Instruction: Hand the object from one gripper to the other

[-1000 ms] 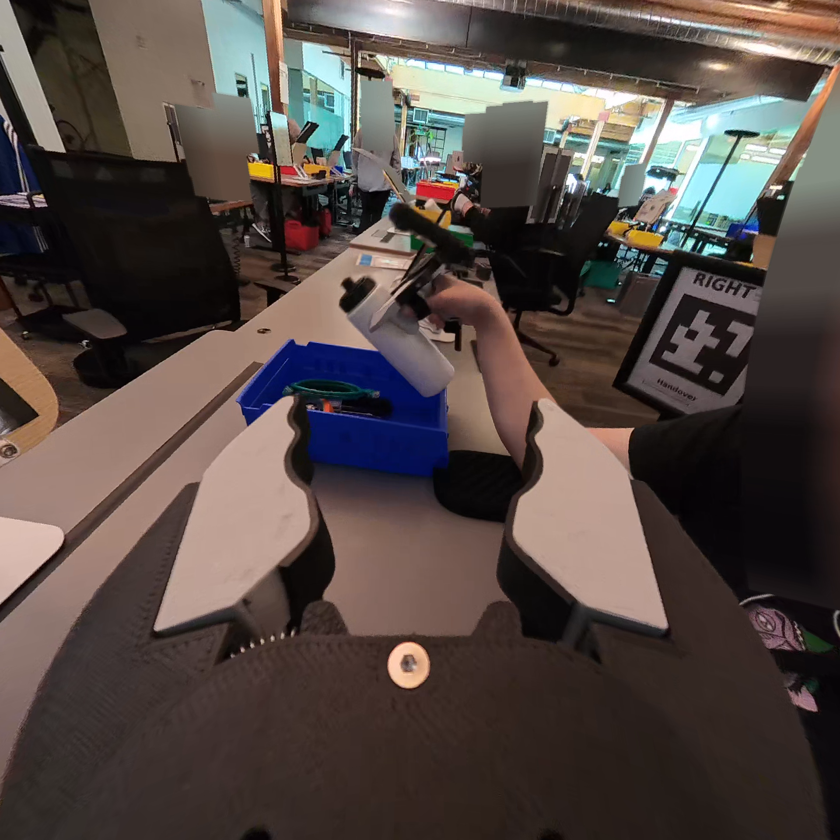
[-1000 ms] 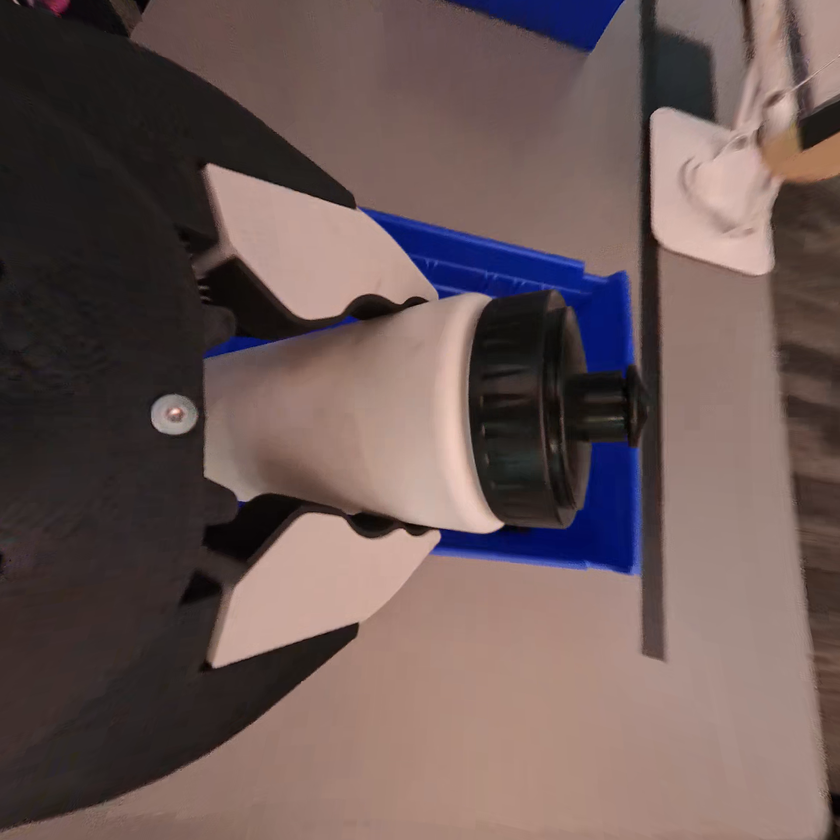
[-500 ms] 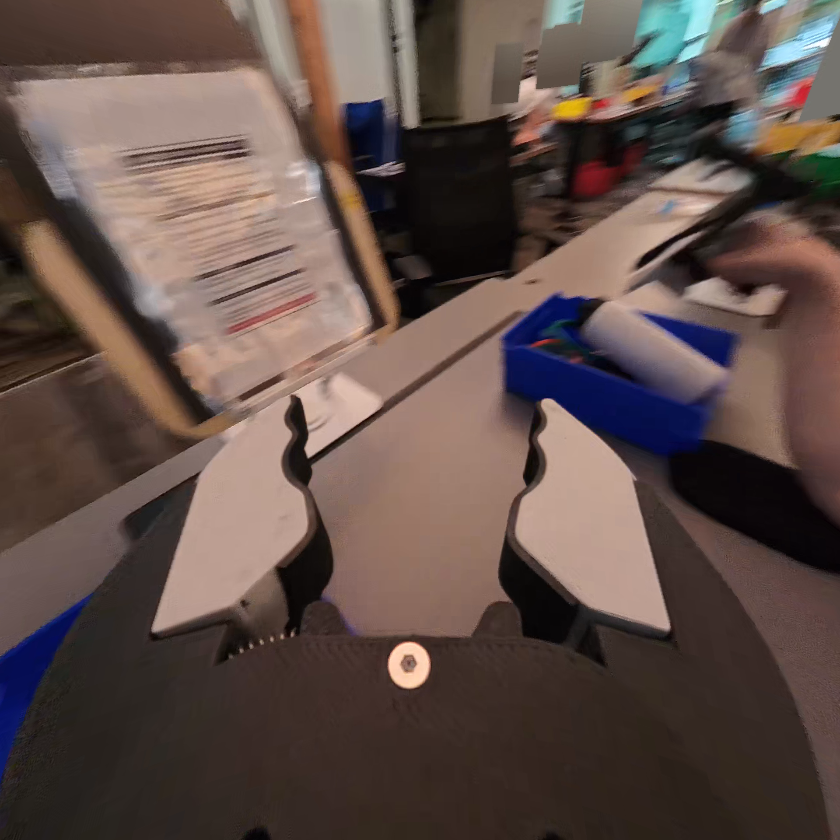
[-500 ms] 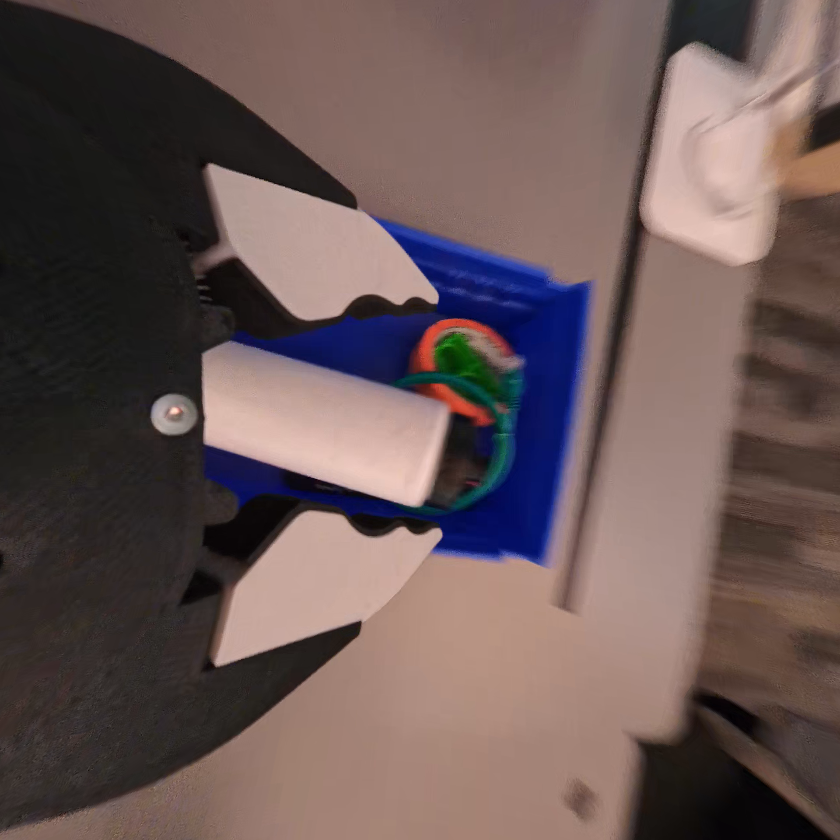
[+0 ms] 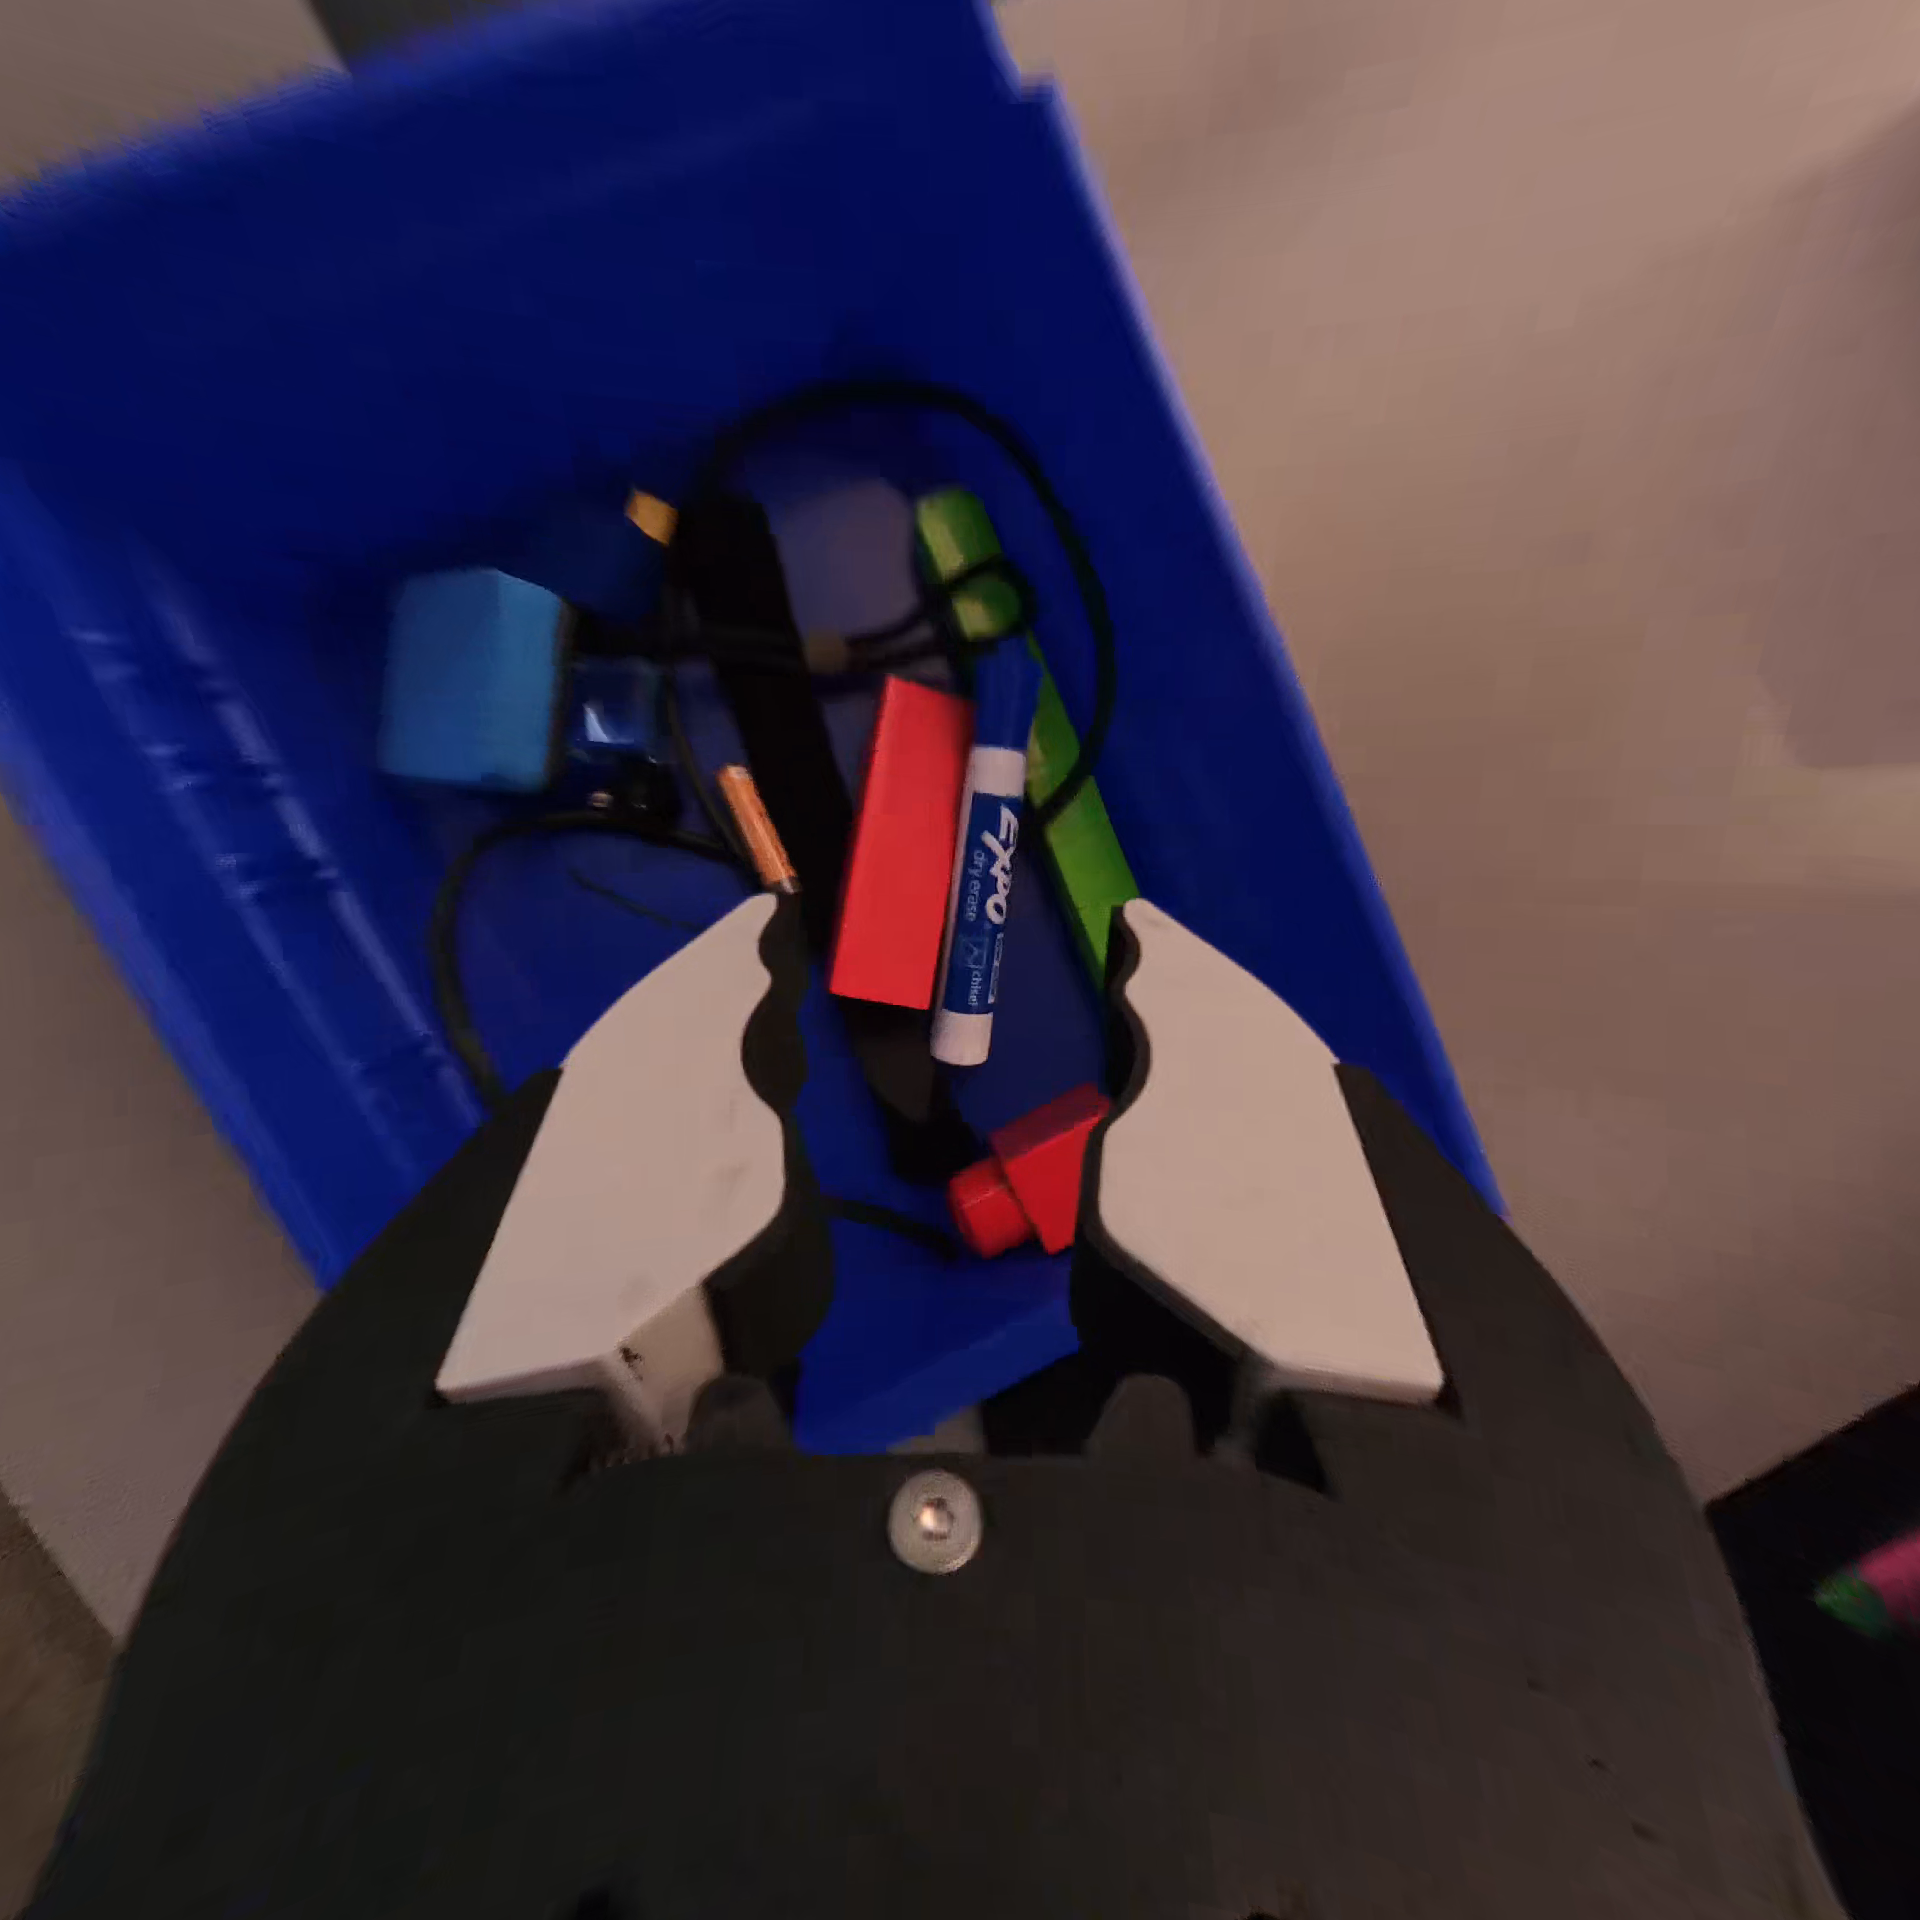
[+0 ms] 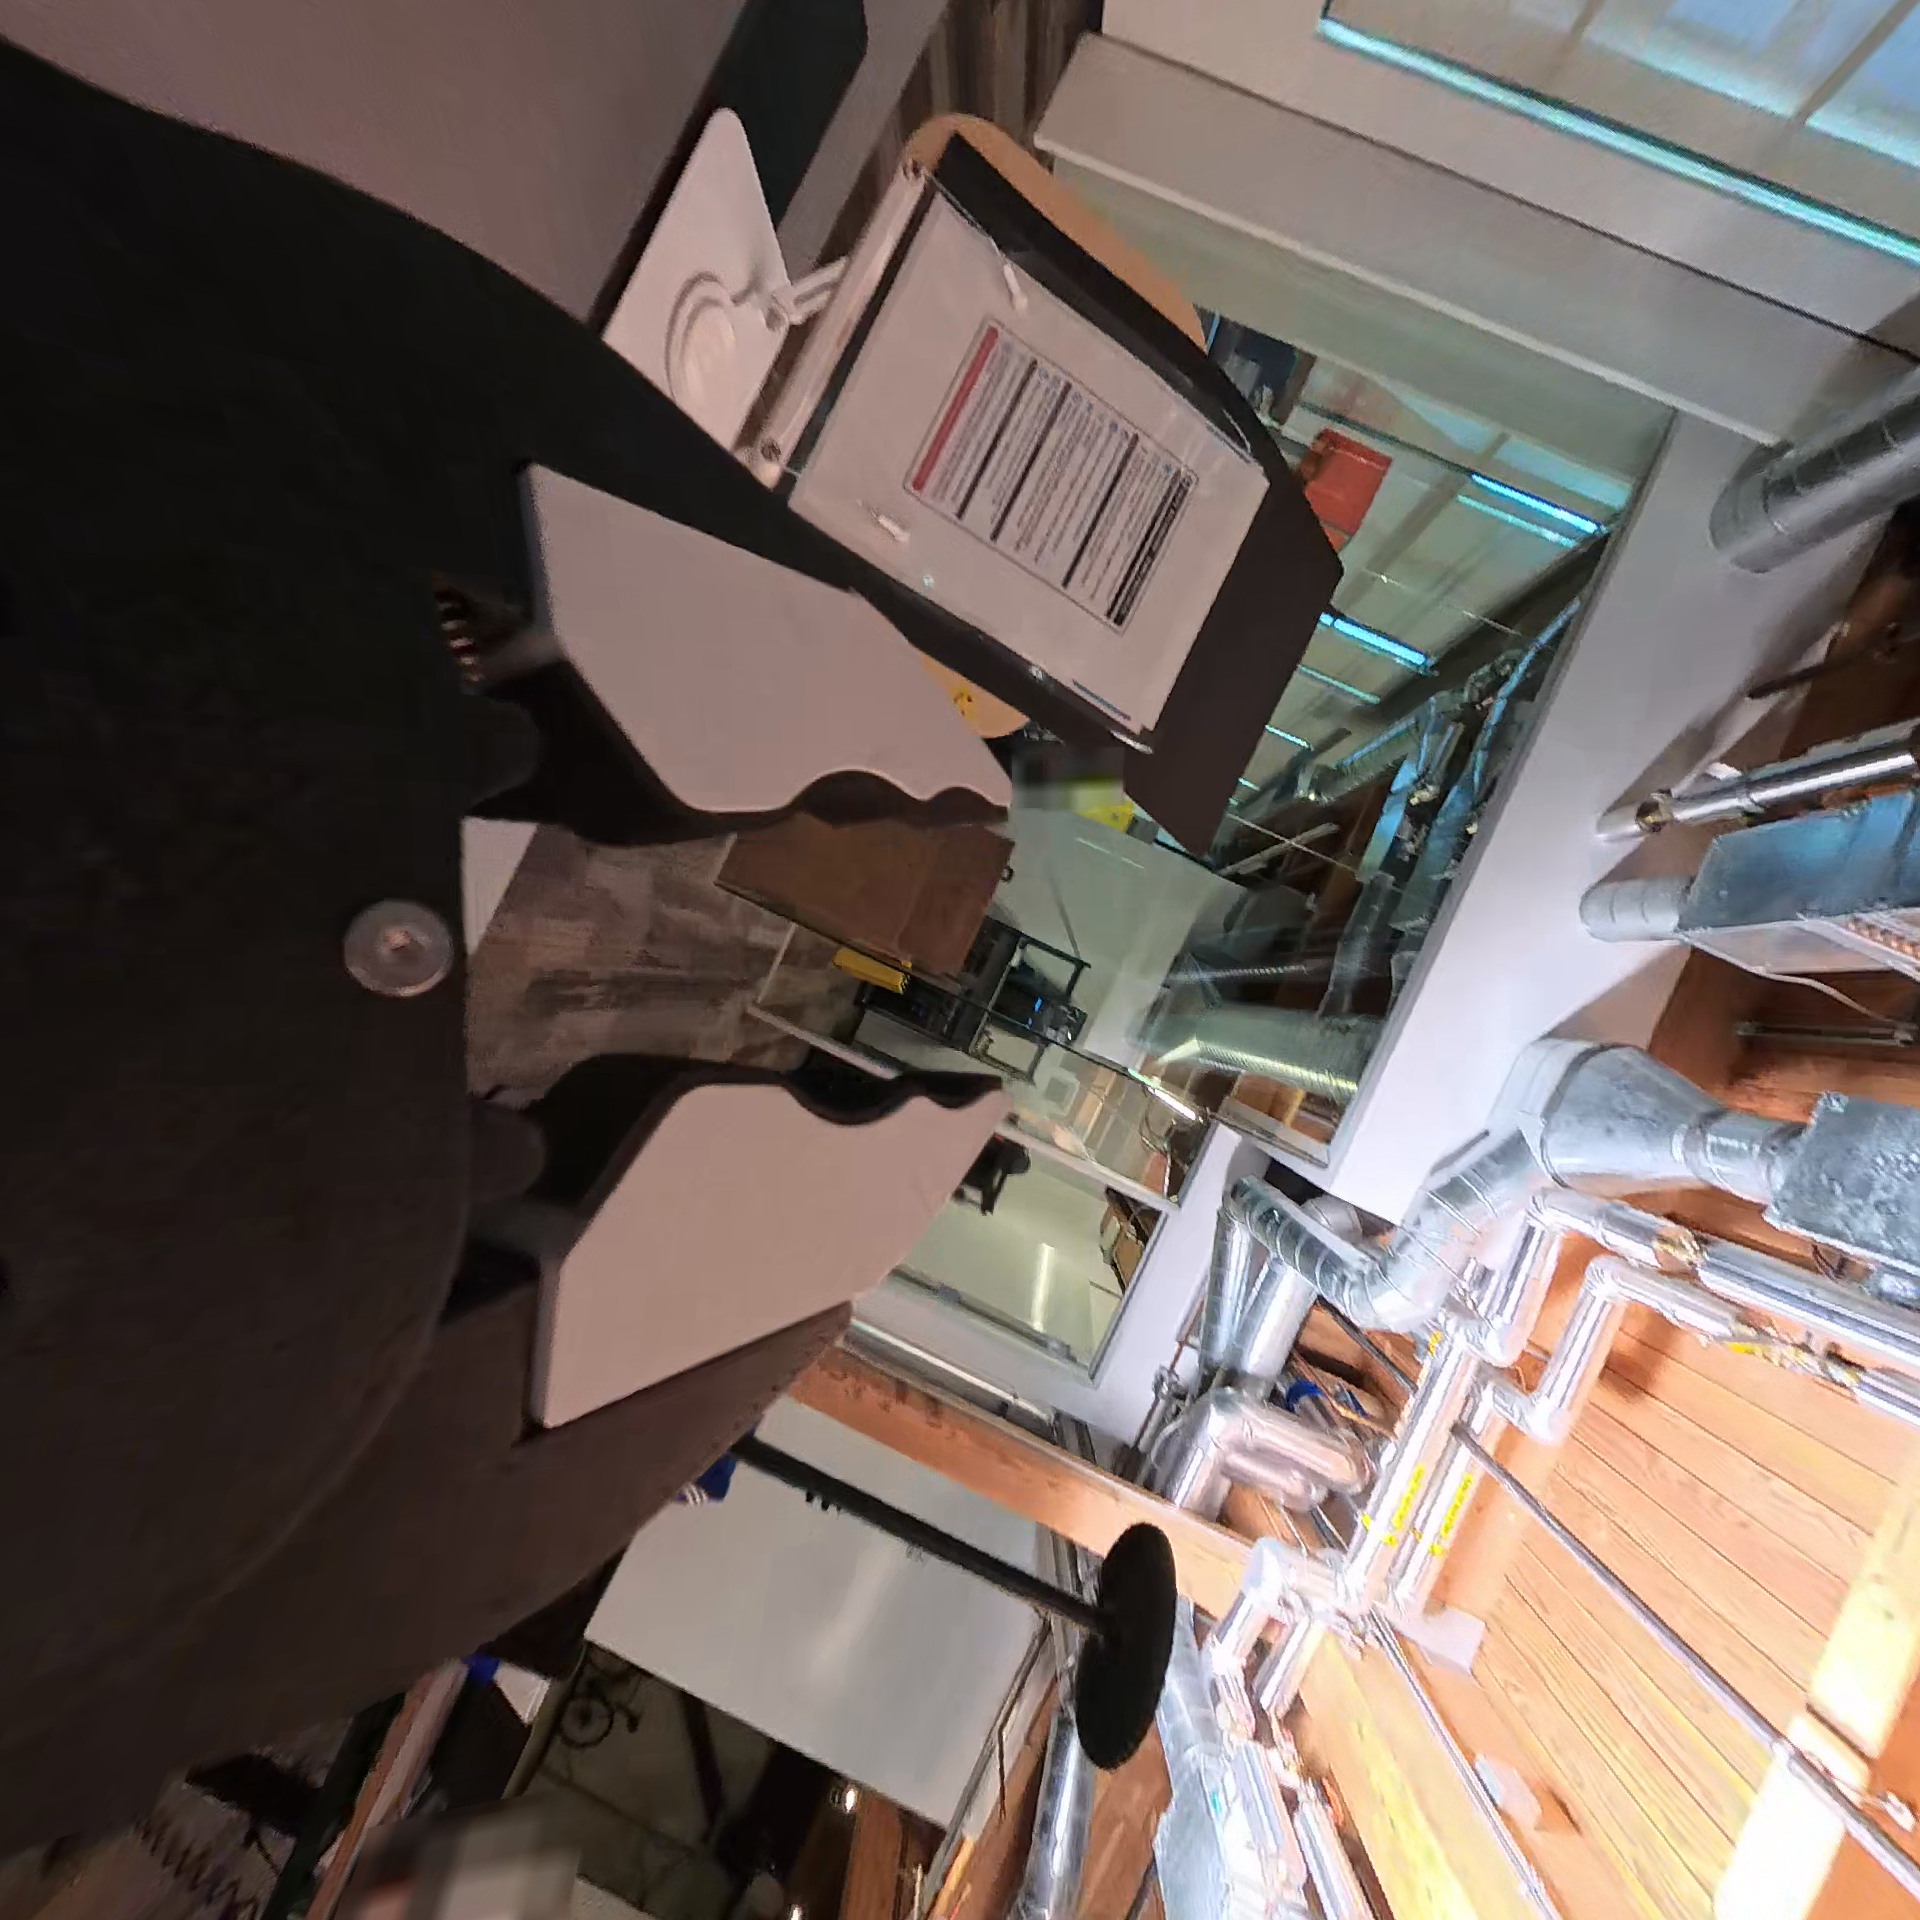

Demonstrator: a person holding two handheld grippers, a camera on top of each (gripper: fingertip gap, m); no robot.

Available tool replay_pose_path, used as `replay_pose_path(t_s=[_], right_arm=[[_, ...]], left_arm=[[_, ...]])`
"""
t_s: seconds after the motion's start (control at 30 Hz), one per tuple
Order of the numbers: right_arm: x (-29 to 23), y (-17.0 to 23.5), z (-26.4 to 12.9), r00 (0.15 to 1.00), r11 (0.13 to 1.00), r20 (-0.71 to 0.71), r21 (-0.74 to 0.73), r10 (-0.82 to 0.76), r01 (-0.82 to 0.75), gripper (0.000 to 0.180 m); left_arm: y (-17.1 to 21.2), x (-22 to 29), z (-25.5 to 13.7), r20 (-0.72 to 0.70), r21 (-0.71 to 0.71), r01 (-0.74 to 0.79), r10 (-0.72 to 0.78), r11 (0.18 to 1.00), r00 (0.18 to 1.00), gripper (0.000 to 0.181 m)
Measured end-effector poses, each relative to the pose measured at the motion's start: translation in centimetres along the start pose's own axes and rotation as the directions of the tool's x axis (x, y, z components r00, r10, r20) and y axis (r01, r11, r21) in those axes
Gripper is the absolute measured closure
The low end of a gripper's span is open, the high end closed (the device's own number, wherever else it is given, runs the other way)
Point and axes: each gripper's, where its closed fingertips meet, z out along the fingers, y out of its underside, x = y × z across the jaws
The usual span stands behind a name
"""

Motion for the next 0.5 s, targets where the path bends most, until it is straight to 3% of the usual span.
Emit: replay_pose_path(t_s=[0.13,0.33,0.5], right_arm=[[-0.9,1.5,0.8,0.998,0.998,0.052,-0.063,0.019,-0.016,0.133],[-1.3,2.1,1.4,0.998,0.997,0.056,-0.071,0.006,-0.002,0.133],[-1.3,1.9,1.3,0.998,0.998,0.065,-0.066,0.024,-0.020,0.133]], left_arm=[[1.1,-0.2,3.6,-0.073,-0.099,-0.108,0.101,0.989,0.992,0.126],[3.5,-2.0,6.0,-0.001,-0.253,-0.248,0.256,0.935,0.967,0.124],[4.0,-2.2,6.7,0.008,-0.301,-0.265,0.280,0.916,0.960,0.117]])
